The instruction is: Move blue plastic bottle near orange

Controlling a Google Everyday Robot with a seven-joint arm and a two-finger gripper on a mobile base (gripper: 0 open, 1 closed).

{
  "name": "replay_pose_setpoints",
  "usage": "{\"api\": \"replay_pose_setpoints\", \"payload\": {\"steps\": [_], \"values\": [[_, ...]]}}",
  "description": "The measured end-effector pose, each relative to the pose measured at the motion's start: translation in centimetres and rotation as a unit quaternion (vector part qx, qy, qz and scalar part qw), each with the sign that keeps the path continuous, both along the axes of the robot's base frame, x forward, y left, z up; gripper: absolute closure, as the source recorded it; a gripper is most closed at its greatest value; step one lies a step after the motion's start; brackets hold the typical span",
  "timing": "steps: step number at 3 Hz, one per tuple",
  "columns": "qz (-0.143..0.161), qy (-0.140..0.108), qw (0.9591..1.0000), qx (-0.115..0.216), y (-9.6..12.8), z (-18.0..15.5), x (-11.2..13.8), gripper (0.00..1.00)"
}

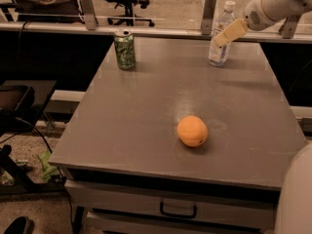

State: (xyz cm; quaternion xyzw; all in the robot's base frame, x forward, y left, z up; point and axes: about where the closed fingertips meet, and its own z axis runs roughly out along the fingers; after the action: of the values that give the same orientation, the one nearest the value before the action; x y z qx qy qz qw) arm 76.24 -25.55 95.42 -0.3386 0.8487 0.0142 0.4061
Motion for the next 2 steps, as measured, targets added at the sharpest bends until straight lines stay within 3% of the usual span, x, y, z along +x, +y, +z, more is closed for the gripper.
{"api": "replay_pose_setpoints", "payload": {"steps": [2], "values": [[-0.014, -0.013, 0.9992, 0.034, 0.9, -1.6, 3.3, 0.00]]}}
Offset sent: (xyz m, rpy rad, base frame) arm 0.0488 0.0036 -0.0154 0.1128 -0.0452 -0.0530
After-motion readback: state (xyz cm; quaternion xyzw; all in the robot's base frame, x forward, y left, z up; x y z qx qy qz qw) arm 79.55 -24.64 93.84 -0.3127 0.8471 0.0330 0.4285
